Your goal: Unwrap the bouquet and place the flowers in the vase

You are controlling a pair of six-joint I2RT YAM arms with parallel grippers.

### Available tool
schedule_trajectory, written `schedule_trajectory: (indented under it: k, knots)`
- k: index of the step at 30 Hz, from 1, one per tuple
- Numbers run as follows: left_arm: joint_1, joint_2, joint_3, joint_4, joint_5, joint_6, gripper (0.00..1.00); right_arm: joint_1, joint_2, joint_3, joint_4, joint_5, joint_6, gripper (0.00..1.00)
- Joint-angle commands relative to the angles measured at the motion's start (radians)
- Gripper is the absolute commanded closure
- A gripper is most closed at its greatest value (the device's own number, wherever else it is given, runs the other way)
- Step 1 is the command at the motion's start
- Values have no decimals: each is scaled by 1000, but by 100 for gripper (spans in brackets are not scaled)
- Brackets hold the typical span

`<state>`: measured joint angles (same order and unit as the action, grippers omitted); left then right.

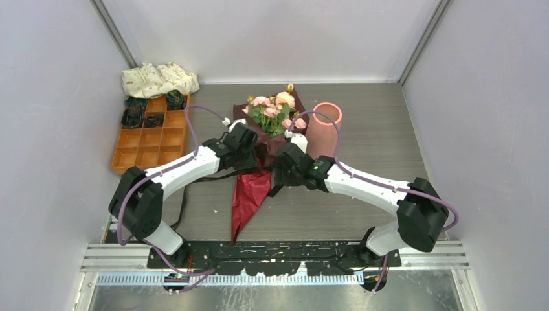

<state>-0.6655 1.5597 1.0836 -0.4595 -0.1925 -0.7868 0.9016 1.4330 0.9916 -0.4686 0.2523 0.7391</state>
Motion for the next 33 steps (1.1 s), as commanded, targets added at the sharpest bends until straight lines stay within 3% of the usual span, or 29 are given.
schedule_trajectory:
  k: [1, 7, 13, 16, 24, 33]
  knots:
    - [2, 22, 0, 47, -3, -16, 65, 6, -42, 1, 47, 7, 17, 45]
    - [2, 70, 27, 47, -27, -11, 73, 7, -40, -5, 53, 1, 20, 45]
    - [2, 97, 48, 66, -16, -11, 100, 6, -38, -16, 66, -8, 23, 45]
    - [1, 63, 35, 60, -19, -19, 100, 7, -38, -19, 67, -8, 26, 45]
    - [0, -225, -28, 1, 15, -17, 100, 8, -17, -22, 100, -19, 27, 45]
    - [0, -439, -106, -90, -49, -6, 100, 11, 54, 59, 142, -40, -3, 49]
